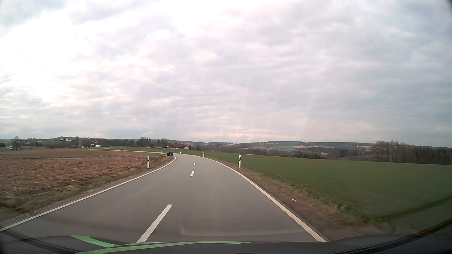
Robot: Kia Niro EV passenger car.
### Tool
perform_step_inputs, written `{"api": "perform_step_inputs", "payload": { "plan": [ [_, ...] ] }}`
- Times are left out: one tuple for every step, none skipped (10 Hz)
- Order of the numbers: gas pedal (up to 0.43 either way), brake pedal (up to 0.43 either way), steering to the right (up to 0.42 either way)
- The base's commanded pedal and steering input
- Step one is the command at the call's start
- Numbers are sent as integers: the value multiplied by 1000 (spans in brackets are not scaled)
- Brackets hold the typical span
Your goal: Follow the waypoints while adhering to traffic rules and regulations
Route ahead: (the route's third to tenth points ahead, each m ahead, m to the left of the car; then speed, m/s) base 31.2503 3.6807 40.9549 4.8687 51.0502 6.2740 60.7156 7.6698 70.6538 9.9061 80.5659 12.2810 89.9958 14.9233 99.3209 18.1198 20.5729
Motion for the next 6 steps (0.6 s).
{"api": "perform_step_inputs", "payload": {
  "plan": [
    [157,0,-20],
    [157,0,-21],
    [157,0,-21],
    [157,0,-21],
    [157,0,-21],
    [157,0,-21]
  ]
}}
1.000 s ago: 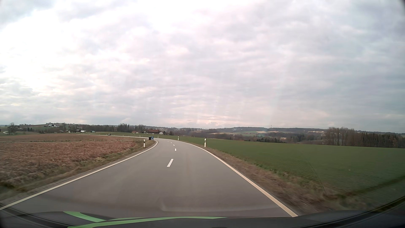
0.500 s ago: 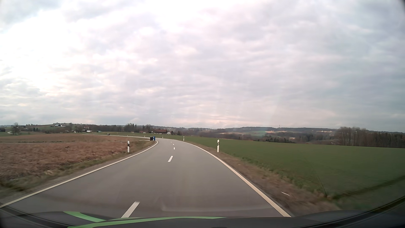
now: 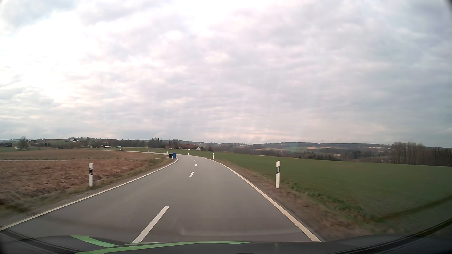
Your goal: Follow the waypoints while adhering to traffic rules and regulations
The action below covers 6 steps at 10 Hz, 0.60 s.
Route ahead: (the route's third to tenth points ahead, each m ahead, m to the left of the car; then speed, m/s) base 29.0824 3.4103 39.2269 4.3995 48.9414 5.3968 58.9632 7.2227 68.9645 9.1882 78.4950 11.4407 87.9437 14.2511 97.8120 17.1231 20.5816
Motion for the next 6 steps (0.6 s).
{"api": "perform_step_inputs", "payload": {
  "plan": [
    [157,0,-21],
    [157,0,-21],
    [157,0,-21],
    [157,0,-20],
    [157,0,-19],
    [157,0,-19]
  ]
}}
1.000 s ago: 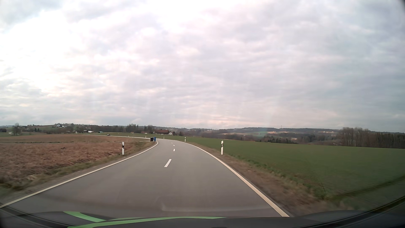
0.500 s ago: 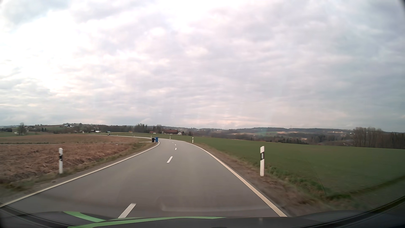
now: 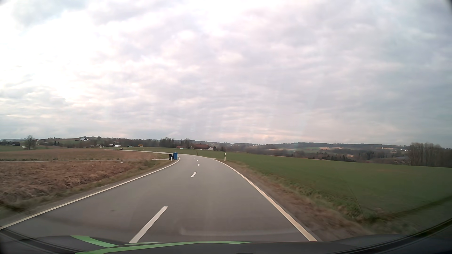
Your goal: Follow the waypoints while adhering to traffic rules and regulations
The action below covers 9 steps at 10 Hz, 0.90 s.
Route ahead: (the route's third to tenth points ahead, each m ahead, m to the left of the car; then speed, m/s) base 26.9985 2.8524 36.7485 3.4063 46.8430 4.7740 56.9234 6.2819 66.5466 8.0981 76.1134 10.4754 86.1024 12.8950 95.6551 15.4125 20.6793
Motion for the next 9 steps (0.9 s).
{"api": "perform_step_inputs", "payload": {
  "plan": [
    [157,0,-18],
    [157,0,-17],
    [157,0,-17],
    [157,0,-17],
    [157,0,-17],
    [157,0,-17],
    [157,0,-17],
    [157,0,-17],
    [157,0,-17]
  ]
}}
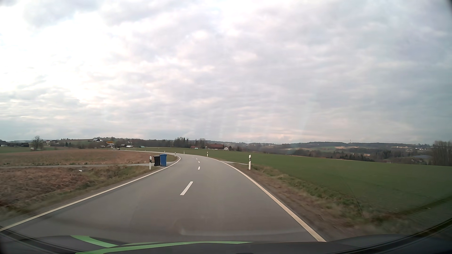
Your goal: Follow the waypoints while adhering to traffic rules and regulations
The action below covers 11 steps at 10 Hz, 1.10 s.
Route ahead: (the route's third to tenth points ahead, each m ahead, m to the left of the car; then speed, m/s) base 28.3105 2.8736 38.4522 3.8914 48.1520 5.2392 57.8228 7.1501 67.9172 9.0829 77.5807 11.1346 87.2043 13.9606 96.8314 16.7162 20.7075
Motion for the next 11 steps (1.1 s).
{"api": "perform_step_inputs", "payload": {
  "plan": [
    [157,0,-17],
    [157,0,-17],
    [157,0,-16],
    [157,0,-16],
    [157,0,-16],
    [157,0,-16],
    [157,0,-16],
    [157,0,-16],
    [157,0,-16],
    [157,0,-16],
    [157,0,-16]
  ]
}}
